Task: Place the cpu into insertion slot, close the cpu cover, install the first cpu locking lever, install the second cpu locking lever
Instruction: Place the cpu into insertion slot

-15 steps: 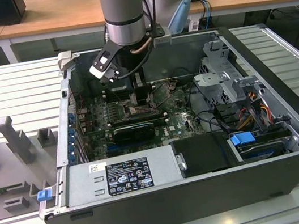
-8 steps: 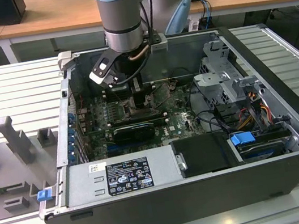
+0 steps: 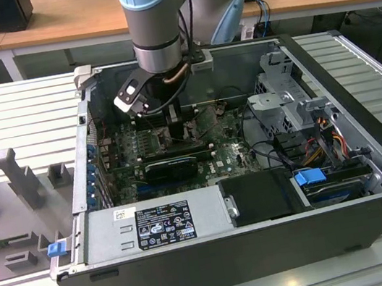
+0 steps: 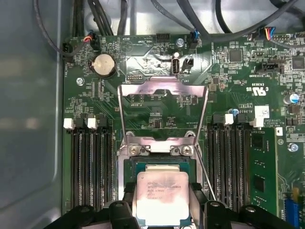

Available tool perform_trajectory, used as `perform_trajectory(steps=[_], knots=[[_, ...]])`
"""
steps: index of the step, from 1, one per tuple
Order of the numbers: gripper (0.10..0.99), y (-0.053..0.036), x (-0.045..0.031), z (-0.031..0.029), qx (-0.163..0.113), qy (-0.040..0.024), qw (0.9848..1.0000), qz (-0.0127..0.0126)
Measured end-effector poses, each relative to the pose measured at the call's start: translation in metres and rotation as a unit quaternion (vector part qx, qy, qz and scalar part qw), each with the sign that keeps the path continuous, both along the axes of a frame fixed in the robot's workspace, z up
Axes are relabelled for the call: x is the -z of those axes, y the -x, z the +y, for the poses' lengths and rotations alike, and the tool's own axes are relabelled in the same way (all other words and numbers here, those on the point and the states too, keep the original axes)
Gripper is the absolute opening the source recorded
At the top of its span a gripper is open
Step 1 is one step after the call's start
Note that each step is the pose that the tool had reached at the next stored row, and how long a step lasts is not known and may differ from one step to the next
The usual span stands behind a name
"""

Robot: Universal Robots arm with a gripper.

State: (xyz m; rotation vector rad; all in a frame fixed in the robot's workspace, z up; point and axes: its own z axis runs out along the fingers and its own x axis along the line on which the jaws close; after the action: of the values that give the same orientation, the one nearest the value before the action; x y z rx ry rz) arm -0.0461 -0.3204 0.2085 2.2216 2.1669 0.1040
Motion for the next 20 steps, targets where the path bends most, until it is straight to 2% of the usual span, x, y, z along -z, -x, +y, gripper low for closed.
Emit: perform_trajectory(steps=[7, 13, 15, 16, 20], knots=[[0.525, -0.0006, 0.0064, 0.0002, 0.000, -0.0001, 1.0000, 0.0000], [0.525, -0.0006, 0.0074, 0.0002, 0.000, -0.0003, 1.0000, -0.0001], [0.541, -0.0006, 0.0074, 0.0002, 0.000, -0.0002, 1.0000, 0.0000], [0.604, -0.0006, 0.0074, 0.0004, 0.000, -0.0002, 1.0000, 0.0000], [0.604, -0.0006, 0.0071, 0.0009, 0.000, -0.0018, 1.0000, 0.0001]])
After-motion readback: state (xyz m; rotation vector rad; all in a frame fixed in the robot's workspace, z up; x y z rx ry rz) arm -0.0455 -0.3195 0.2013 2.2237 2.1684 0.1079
